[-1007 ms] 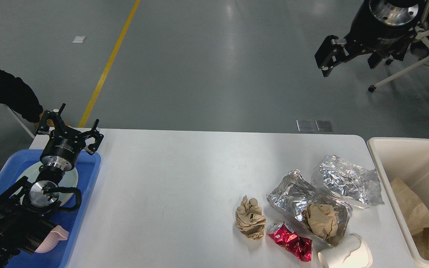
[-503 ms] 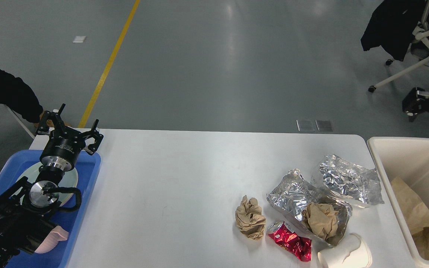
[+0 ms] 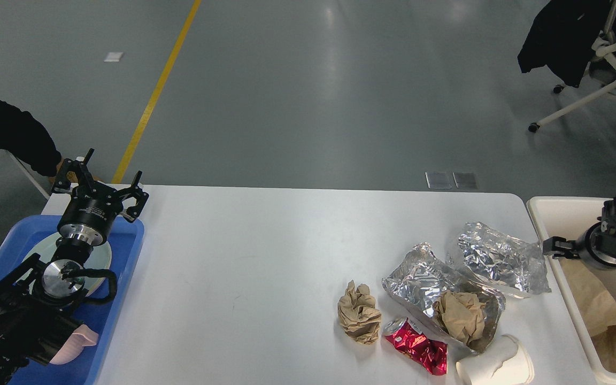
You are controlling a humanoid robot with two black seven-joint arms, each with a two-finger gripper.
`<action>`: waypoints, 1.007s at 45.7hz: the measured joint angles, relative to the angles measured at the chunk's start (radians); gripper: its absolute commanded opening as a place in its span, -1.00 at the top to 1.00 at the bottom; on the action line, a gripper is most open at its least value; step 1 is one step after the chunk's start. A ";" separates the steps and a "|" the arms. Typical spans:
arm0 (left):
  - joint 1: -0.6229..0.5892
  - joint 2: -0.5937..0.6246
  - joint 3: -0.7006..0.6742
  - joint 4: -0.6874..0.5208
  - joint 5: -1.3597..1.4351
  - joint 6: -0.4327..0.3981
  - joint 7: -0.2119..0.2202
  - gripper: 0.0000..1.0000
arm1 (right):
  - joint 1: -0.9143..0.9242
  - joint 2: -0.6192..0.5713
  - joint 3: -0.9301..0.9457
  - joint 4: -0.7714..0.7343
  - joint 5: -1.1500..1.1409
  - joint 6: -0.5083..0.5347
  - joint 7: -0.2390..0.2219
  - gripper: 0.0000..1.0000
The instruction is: Tidy desktop
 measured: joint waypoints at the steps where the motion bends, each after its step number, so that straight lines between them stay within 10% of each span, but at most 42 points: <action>1: 0.000 0.000 0.000 0.000 0.000 0.000 0.000 -0.93 | -0.010 0.004 0.006 0.000 0.000 -0.007 0.000 -1.00; 46: 0.000 0.000 0.000 0.000 0.000 0.000 0.000 -0.93 | -0.126 0.078 0.143 -0.002 0.002 -0.023 0.003 -1.00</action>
